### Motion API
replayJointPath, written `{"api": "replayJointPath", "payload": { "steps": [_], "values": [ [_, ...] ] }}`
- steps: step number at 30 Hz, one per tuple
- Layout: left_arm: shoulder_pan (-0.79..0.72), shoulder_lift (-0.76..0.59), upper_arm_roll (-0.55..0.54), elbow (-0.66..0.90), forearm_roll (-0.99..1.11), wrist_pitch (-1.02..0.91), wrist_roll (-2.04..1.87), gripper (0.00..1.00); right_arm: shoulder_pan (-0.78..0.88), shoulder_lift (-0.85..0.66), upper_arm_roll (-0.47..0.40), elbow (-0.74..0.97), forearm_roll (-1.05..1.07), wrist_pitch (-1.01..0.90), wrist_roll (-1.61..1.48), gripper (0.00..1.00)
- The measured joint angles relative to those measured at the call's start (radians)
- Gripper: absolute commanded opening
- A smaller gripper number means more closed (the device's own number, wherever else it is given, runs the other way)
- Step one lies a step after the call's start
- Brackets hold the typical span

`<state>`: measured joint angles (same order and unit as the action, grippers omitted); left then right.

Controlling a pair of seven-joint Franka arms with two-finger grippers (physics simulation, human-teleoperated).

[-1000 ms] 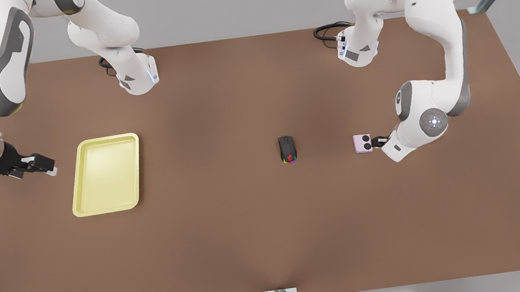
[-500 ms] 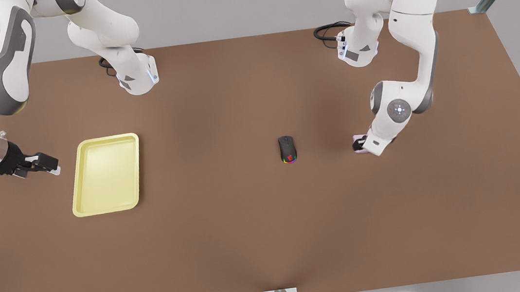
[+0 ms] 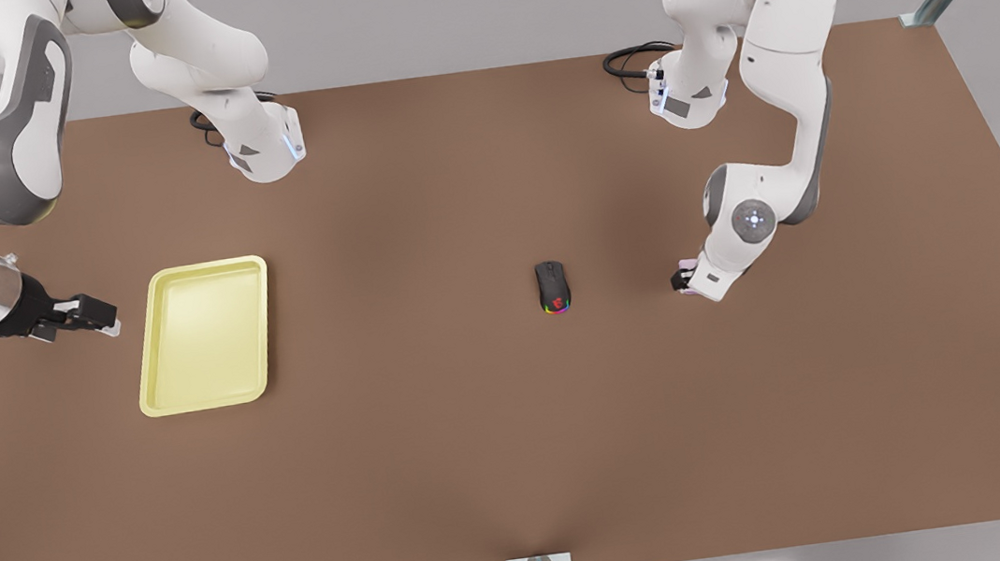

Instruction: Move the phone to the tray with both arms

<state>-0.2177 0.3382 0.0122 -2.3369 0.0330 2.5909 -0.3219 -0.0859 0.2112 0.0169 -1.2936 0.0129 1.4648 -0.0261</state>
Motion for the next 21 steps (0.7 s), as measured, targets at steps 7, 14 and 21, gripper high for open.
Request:
{"api": "replayJointPath", "payload": {
  "steps": [7, 14, 21],
  "values": [
    [-0.001, 0.027, 0.000, 0.000, 0.002, 0.003, 0.042, 1.00, -0.001, -0.001, 0.000, 0.000, 0.001, -0.002, 0.001, 1.00],
    [-0.001, 0.013, 0.003, -0.048, 0.005, 0.001, 0.072, 1.00, -0.002, 0.000, 0.000, 0.001, 0.006, -0.003, 0.001, 1.00],
    [-0.001, 0.020, 0.003, -0.057, 0.007, 0.007, 0.091, 0.84, -0.001, -0.001, 0.000, 0.002, 0.003, -0.005, 0.002, 1.00]
  ]
}}
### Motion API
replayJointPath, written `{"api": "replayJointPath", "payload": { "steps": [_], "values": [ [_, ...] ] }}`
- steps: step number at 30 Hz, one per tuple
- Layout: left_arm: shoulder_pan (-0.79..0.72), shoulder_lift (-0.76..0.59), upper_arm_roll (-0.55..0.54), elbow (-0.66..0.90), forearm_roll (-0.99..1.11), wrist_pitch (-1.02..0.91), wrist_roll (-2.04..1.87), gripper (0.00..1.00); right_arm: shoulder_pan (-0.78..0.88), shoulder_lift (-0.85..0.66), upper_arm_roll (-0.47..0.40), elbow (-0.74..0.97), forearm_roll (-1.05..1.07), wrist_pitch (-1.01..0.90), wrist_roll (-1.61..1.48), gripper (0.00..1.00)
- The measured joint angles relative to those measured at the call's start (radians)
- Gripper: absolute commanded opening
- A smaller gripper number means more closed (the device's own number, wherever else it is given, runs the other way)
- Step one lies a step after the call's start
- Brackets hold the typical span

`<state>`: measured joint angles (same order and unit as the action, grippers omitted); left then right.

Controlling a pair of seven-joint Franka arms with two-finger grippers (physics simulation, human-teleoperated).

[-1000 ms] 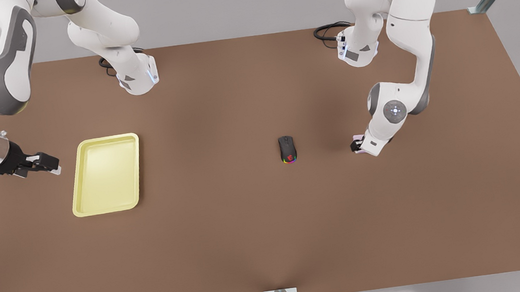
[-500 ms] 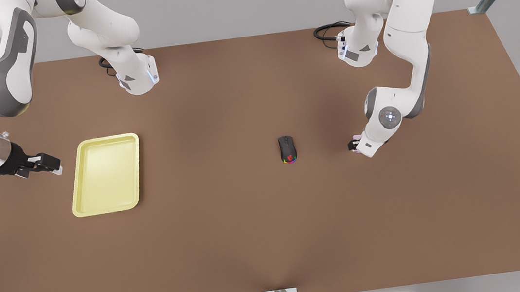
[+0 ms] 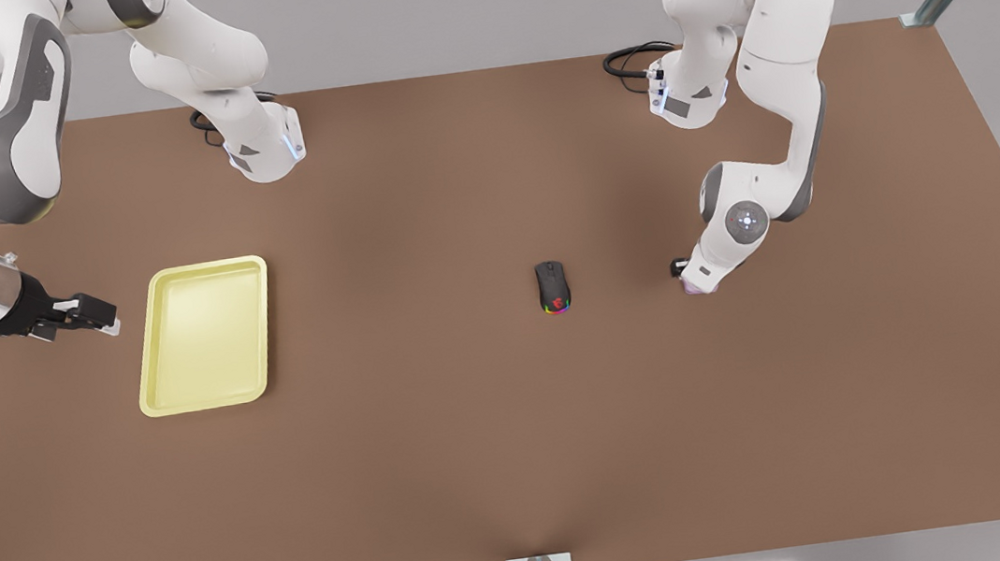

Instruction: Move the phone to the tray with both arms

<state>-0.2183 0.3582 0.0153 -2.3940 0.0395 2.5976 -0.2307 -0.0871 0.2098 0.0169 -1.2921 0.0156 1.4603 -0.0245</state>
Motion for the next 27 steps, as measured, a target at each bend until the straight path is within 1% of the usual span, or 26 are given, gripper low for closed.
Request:
{"api": "replayJointPath", "payload": {
  "steps": [5, 10, 13, 16, 18, 21, 23, 27],
  "values": [
    [0.000, 0.004, 0.000, 0.001, 0.003, 0.008, 0.008, 0.82, 0.000, 0.000, 0.000, 0.000, -0.002, -0.001, 0.000, 1.00],
    [0.000, -0.020, 0.000, 0.020, 0.007, -0.004, 0.014, 0.80, 0.000, 0.000, 0.000, 0.000, -0.002, -0.001, 0.000, 1.00],
    [-0.006, -0.037, -0.010, 0.111, 0.012, -0.056, 0.014, 0.80, 0.000, 0.000, 0.000, 0.000, -0.002, -0.001, 0.000, 1.00],
    [-0.089, -0.023, -0.020, 0.276, 0.002, -0.153, 0.000, 0.80, 0.001, 0.000, 0.000, 0.000, -0.002, -0.001, 0.000, 1.00],
    [-0.183, 0.030, -0.023, 0.437, -0.028, -0.230, -0.021, 0.80, 0.001, 0.001, 0.000, 0.000, -0.001, -0.001, 0.000, 1.00],
    [-0.353, 0.201, -0.024, 0.784, -0.075, -0.367, -0.076, 0.80, 0.000, 0.001, 0.000, 0.000, -0.001, -0.001, 0.000, 1.00],
    [-0.445, 0.318, -0.025, 0.984, -0.107, -0.439, -0.122, 0.80, 0.001, 0.001, 0.000, 0.000, -0.001, -0.001, 0.000, 1.00],
    [-0.546, 0.533, -0.075, 1.295, -0.133, -0.523, -0.208, 0.80, 0.000, 0.001, 0.000, 0.000, 0.000, -0.001, 0.000, 1.00]
  ]
}}
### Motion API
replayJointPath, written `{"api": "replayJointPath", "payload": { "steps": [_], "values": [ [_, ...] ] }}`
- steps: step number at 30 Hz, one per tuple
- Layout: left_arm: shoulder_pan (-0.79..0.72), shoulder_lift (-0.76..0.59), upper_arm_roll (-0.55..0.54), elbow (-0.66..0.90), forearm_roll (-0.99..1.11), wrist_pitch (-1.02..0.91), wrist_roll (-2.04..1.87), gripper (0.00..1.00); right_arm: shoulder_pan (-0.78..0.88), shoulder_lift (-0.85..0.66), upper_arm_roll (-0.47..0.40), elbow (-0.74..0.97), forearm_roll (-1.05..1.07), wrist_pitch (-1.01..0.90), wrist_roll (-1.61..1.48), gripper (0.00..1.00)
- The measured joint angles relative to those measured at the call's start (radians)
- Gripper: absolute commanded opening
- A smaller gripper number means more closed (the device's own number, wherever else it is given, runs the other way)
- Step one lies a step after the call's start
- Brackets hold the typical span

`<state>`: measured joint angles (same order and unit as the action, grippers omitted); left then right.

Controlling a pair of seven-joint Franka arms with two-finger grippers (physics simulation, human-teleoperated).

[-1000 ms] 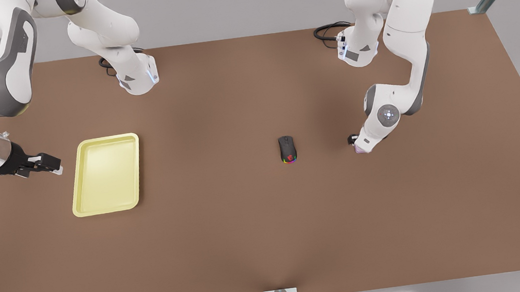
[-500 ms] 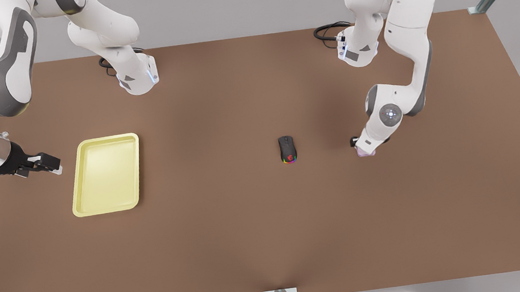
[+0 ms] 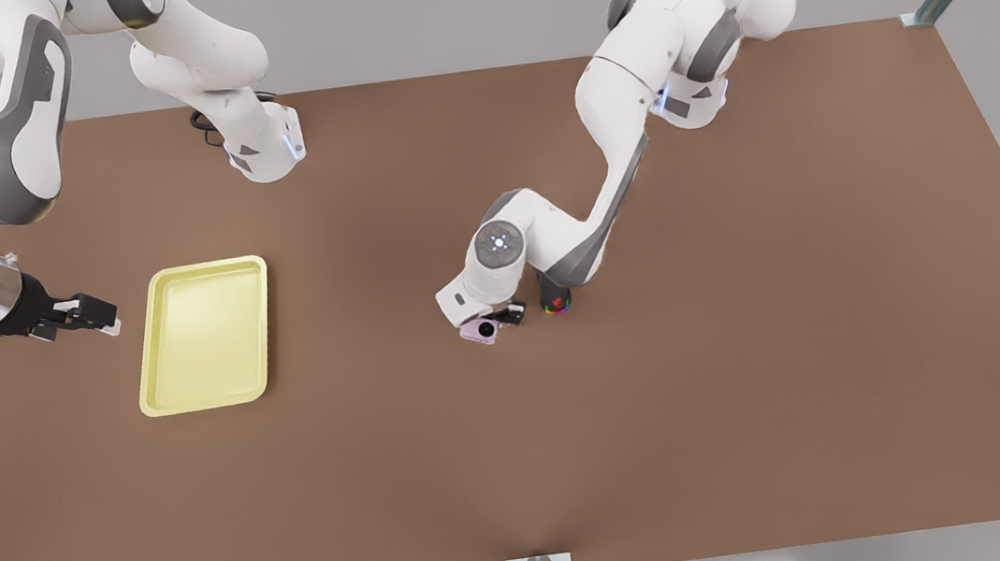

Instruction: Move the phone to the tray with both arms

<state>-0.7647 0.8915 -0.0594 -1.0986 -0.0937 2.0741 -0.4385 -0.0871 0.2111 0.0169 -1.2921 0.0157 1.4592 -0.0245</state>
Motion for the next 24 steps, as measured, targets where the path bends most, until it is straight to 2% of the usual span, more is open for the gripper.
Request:
{"api": "replayJointPath", "payload": {
  "steps": [2, 5, 12, 13, 14, 19, 21, 24],
  "values": [
    [-0.036, 0.088, -0.002, 0.104, -0.004, -0.013, -0.046, 0.80, 0.001, 0.000, 0.000, 0.000, 0.000, 0.000, 0.000, 1.00],
    [-0.079, 0.170, 0.007, 0.148, -0.003, 0.023, -0.115, 0.80, 0.001, 0.000, 0.000, 0.000, 0.001, 0.000, 0.000, 1.00],
    [-0.112, 0.214, 0.012, 0.149, -0.001, 0.112, -0.295, 0.82, 0.000, 0.000, 0.000, 0.000, 0.005, 0.002, 0.000, 1.00],
    [-0.115, 0.220, 0.012, 0.147, 0.006, 0.122, -0.318, 0.85, 0.000, 0.000, 0.000, 0.000, 0.005, 0.002, 0.001, 1.00],
    [-0.116, 0.226, 0.012, 0.147, 0.011, 0.130, -0.340, 1.00, 0.000, 0.000, 0.000, 0.000, 0.006, 0.002, 0.001, 1.00],
    [-0.109, 0.206, 0.020, 0.147, 0.030, 0.132, -0.426, 1.00, 0.000, 0.000, 0.000, 0.000, 0.008, 0.002, 0.001, 1.00],
    [-0.030, 0.141, 0.020, 0.147, 0.030, 0.057, -0.435, 1.00, 0.000, 0.000, 0.000, 0.000, 0.006, 0.002, 0.001, 1.00],
    [0.236, -0.014, 0.026, 0.144, 0.000, -0.133, -0.395, 1.00, 0.000, -0.002, 0.005, 0.000, 0.008, 0.000, 0.002, 1.00]
  ]
}}
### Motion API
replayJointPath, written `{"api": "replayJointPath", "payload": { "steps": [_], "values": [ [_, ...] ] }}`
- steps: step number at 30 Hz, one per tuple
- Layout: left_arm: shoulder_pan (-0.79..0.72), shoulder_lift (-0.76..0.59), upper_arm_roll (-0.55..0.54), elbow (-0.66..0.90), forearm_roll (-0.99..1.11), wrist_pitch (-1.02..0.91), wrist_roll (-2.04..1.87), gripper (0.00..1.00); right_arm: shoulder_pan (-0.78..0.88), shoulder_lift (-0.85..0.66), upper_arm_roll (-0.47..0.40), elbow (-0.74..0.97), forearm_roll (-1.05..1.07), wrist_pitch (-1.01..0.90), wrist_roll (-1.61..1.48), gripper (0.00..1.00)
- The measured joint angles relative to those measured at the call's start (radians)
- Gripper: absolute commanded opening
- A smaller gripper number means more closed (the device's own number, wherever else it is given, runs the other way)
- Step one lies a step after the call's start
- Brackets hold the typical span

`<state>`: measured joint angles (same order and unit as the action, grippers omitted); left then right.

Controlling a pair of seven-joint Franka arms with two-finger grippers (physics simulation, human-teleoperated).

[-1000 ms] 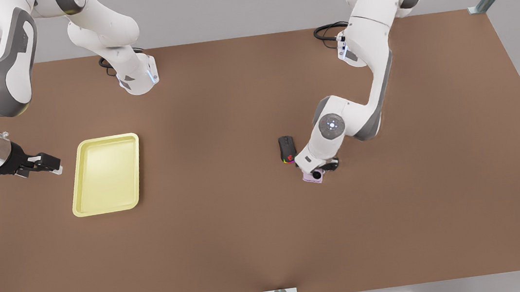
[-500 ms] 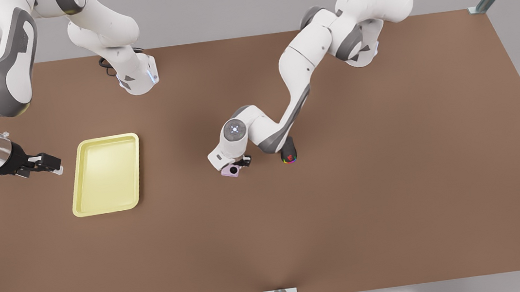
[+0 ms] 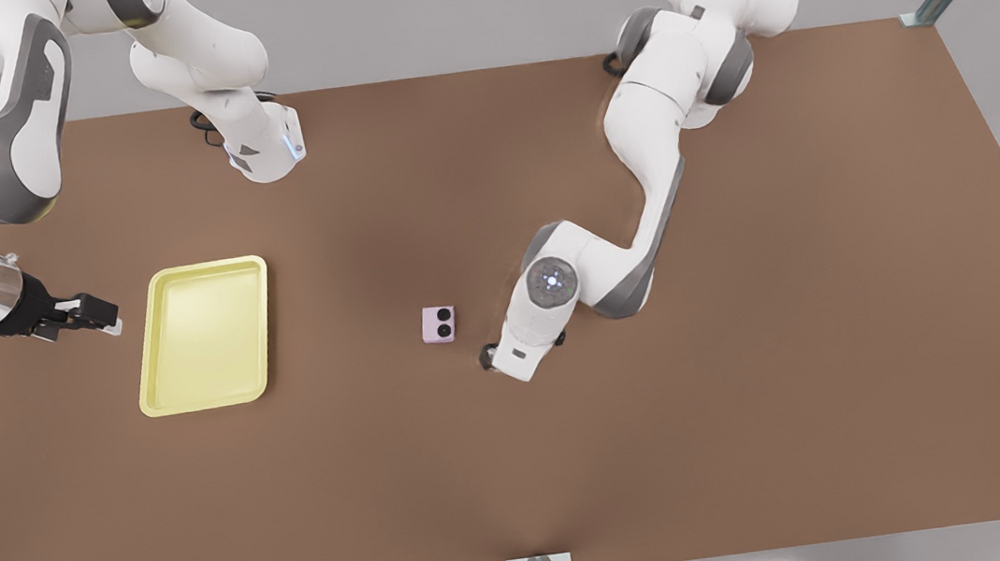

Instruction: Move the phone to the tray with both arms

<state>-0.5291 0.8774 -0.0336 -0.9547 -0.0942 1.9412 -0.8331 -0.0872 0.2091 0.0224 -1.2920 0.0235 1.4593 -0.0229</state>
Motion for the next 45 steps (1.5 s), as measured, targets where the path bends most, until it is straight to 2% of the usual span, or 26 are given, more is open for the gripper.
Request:
{"api": "replayJointPath", "payload": {
  "steps": [2, 4, 5, 8, 10, 11, 14, 26, 34, 45],
  "values": [
    [0.148, -0.106, 0.056, 0.000, -0.008, -0.131, 0.053, 1.00, 0.015, 0.000, 0.018, -0.001, 0.001, -0.002, 0.001, 1.00],
    [0.199, -0.191, 0.178, -0.001, -0.013, -0.250, 0.122, 1.00, 0.109, 0.011, 0.026, -0.005, 0.000, -0.006, 0.002, 1.00],
    [0.234, -0.260, 0.198, -0.041, -0.014, -0.299, 0.156, 1.00, 0.159, 0.017, 0.032, -0.001, 0.001, -0.021, 0.003, 1.00],
    [0.398, -0.602, 0.048, -0.354, 0.066, -0.367, 0.251, 1.00, 0.297, 0.033, 0.044, -0.075, 0.001, -0.016, 0.025, 1.00],
    [0.418, -0.720, 0.024, -0.458, 0.104, -0.389, 0.310, 1.00, 0.384, 0.045, 0.048, -0.166, 0.004, 0.029, 0.064, 1.00],
    [0.421, -0.736, 0.022, -0.474, 0.115, -0.399, 0.338, 1.00, 0.405, 0.047, 0.051, -0.218, 0.007, 0.064, 0.087, 1.00],
    [0.426, -0.729, 0.019, -0.474, 0.132, -0.415, 0.412, 1.00, 0.421, 0.060, 0.054, -0.314, 0.043, 0.170, 0.160, 1.00],
    [0.416, -0.693, 0.006, -0.447, 0.136, -0.435, 0.605, 1.00, 0.652, 0.293, 0.056, -0.386, 0.033, 0.510, 0.508, 1.00],
    [0.416, -0.679, 0.006, -0.446, 0.135, -0.437, 0.678, 1.00, 0.667, 0.308, 0.062, -0.581, -0.004, 0.780, 0.684, 1.00],
    [0.416, -0.664, 0.006, -0.446, 0.134, -0.435, 0.738, 1.00, 0.667, 0.378, 0.074, -0.646, -0.009, 1.057, 0.850, 1.00]
  ]
}}
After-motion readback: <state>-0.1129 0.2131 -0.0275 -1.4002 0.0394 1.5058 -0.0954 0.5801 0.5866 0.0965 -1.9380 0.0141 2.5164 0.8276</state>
